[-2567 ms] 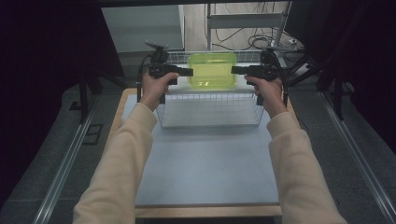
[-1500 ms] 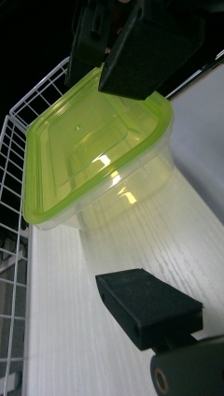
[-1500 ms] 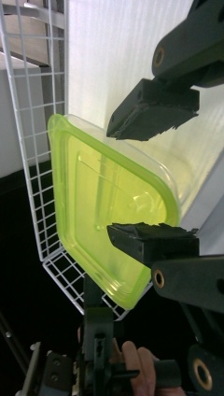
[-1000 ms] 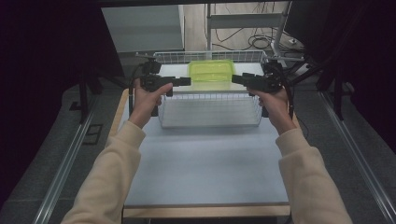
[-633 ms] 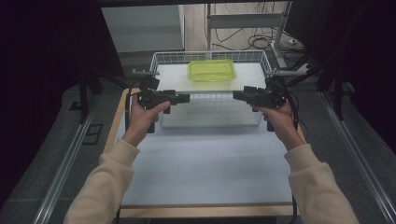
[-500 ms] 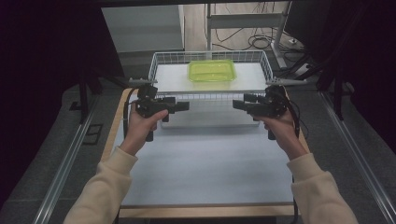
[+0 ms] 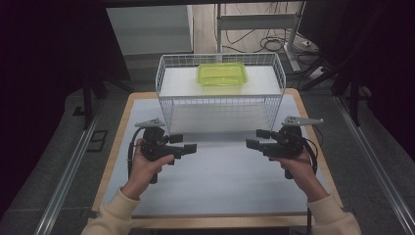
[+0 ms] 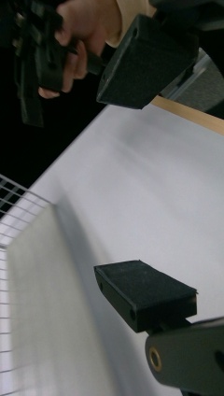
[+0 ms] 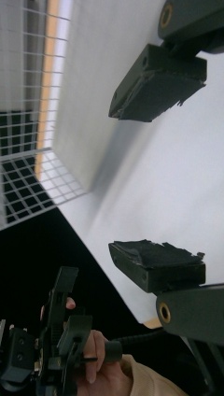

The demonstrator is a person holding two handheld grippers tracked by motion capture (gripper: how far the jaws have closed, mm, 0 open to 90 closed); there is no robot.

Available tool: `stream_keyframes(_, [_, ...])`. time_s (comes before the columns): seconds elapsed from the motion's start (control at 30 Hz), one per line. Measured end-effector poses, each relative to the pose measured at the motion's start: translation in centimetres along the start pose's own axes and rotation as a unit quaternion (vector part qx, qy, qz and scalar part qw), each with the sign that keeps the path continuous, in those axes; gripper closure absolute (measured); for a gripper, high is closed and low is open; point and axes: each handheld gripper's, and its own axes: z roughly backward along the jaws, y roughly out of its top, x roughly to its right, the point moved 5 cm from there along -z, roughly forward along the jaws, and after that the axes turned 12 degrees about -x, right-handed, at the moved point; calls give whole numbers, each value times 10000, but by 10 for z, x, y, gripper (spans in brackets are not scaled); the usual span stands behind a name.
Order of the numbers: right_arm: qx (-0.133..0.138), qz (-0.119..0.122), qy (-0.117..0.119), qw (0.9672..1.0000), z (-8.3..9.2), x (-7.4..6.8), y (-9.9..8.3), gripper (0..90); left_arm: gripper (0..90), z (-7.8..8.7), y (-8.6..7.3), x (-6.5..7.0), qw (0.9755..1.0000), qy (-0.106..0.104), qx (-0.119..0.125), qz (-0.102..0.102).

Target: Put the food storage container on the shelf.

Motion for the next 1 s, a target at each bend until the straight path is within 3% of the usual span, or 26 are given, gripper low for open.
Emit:
stream_keyframes(0.27, [-288,-92,-47,9995,-7,6,-48,293,153,-19,-38,-6,9996,-36,-216,196])
stream_keyframes(0.53, [-657,-195,-97,9976,-20,13,-84,293,154,-31,-63,-17,9985,39,-390,371])
stream_keyframes(0.67, [-733,-186,-129,9971,-24,15,-88,293,154,-34,-69,-20,9981,58,-455,412])
stream_keyframes(1.0, [-510,-116,-245,9983,-19,18,-87,293,155,-37,-70,-21,9979,154,-507,362])
